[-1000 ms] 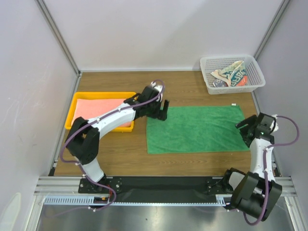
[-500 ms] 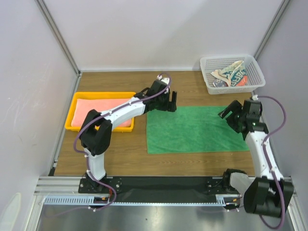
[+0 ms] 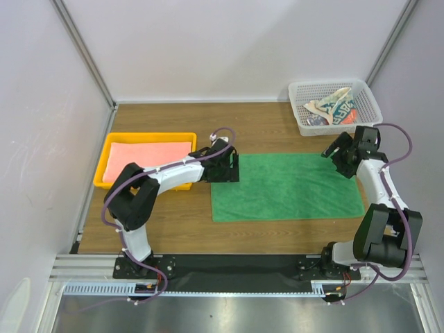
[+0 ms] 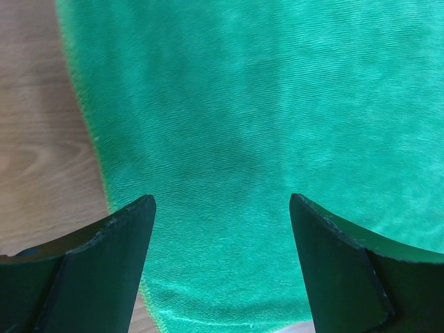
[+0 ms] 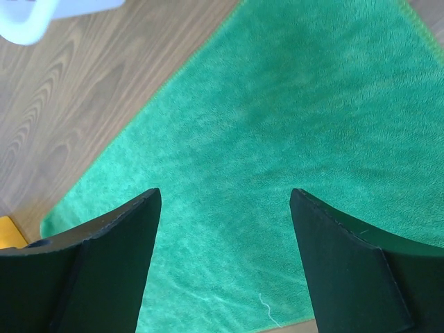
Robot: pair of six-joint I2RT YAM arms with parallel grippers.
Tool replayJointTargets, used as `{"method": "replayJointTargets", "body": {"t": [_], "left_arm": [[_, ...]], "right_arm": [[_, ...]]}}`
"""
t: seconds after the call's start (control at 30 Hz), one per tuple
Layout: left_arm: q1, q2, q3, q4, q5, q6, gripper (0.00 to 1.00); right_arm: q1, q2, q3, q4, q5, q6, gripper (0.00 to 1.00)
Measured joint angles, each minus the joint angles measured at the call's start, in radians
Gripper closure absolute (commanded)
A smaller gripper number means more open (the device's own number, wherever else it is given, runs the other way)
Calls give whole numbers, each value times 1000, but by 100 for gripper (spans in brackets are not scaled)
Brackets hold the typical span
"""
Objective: Fold and stack the towels
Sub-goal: Flatten out the crumpled towel
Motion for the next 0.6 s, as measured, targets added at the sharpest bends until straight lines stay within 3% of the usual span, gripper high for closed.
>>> {"method": "replayJointTargets", "body": {"t": [0.33, 0.6], "left_arm": [[54, -5, -74, -8, -48, -11, 17], [73, -6, -75, -46, -95, 34, 16]], "right_arm": [[6, 2, 18, -32, 16, -11, 19], [114, -2, -24, -37, 37, -6, 19]]}}
